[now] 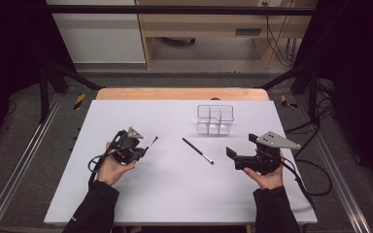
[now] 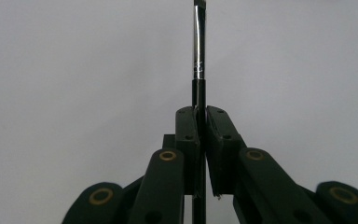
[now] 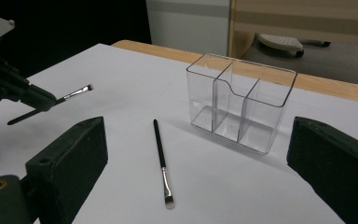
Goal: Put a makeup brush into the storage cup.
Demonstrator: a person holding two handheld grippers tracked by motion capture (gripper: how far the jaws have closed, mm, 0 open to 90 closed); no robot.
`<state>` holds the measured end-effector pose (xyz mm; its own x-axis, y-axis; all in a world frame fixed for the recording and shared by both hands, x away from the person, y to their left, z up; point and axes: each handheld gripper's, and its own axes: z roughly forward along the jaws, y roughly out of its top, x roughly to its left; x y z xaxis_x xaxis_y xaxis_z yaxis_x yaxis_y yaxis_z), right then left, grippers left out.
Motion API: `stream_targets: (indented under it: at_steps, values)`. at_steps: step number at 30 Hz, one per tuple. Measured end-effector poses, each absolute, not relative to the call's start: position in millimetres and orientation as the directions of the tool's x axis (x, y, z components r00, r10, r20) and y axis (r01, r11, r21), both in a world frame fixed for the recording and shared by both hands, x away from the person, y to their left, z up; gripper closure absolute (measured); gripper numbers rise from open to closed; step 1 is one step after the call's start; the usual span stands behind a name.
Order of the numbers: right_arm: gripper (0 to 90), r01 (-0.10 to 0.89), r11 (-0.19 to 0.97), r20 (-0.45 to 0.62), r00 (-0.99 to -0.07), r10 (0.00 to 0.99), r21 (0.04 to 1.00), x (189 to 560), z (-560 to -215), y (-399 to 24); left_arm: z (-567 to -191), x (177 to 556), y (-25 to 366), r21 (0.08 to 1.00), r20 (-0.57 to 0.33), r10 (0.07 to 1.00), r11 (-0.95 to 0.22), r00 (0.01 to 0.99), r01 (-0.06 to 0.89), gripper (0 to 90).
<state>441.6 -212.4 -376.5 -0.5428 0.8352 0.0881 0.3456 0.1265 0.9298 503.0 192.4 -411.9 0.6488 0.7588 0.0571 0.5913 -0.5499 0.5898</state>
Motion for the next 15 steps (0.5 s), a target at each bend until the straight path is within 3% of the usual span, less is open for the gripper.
stream_targets:
  at_steps: [15]
  values:
    - [5.3,0.340,0.120,0.098,-0.559,0.823,0.933,440,-376,-203,-399,481,197,0.682,0.050,0.769,-0.493,0.638,0.541,83.2]
